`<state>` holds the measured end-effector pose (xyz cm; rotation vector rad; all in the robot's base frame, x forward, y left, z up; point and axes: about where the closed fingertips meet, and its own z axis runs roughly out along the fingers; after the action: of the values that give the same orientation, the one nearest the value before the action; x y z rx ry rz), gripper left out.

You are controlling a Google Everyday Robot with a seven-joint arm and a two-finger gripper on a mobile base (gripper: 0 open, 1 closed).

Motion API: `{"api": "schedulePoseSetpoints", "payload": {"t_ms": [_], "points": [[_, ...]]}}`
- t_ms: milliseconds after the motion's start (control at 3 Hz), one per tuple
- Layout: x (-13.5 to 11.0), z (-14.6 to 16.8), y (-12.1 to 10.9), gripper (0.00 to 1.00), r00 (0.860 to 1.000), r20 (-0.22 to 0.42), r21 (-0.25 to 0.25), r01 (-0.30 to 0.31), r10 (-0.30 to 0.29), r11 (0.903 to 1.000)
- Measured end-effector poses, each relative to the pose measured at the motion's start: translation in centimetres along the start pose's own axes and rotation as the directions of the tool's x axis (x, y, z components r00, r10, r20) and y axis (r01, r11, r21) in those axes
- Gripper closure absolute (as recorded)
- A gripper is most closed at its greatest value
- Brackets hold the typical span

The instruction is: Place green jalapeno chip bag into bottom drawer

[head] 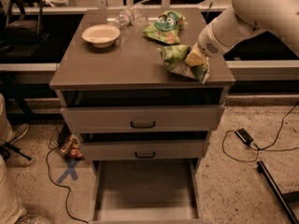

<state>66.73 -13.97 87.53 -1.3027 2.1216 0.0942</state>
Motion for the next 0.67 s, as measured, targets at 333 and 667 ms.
{"api": "schedulePoseSetpoints", "payload": {"t_ms": [333, 667], "points": [[2.5, -1.2, 1.5, 1.0, 0.999, -0.005, -0.039, -0.035, 0.035, 0.9986], [4.3, -3.9, 4.8, 1.0, 0.993, 0.042, -0.074, -0.103, 0.106, 0.992]]}}
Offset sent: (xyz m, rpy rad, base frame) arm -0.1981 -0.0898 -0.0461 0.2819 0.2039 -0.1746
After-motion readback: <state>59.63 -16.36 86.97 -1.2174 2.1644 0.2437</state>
